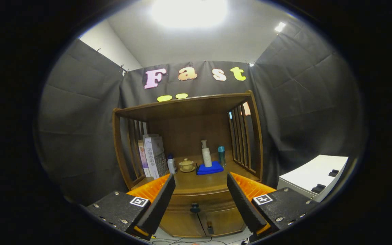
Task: Pull open the drawer, take out the items inside it, and place them on the countertop above the cabinet.
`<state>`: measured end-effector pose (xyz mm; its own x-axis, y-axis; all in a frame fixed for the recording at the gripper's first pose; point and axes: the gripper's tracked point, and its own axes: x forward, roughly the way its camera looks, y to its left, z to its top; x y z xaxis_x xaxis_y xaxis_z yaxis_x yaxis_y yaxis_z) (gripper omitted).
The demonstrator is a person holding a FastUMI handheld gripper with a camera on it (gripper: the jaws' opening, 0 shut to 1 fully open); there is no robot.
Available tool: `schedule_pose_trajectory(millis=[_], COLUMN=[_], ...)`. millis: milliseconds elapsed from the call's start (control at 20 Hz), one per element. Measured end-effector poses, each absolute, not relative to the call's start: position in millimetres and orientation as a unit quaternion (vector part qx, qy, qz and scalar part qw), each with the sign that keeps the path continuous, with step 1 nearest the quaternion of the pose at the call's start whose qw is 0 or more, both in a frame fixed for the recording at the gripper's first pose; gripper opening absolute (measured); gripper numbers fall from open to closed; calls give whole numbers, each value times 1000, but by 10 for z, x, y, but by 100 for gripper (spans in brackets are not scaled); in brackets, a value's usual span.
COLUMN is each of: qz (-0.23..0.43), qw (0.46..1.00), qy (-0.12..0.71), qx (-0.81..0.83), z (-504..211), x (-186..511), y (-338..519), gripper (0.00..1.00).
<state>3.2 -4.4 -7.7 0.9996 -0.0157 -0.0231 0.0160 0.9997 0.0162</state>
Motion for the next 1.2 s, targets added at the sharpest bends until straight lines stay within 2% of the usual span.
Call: schedule_pose_trajectory(millis=[450, 1200], qz=[0, 25], qw=[999, 986], qy=[36, 150], qx=[14, -68], z=[-472, -1989], x=[235, 587], y=[-72, 244], gripper=[96, 96])
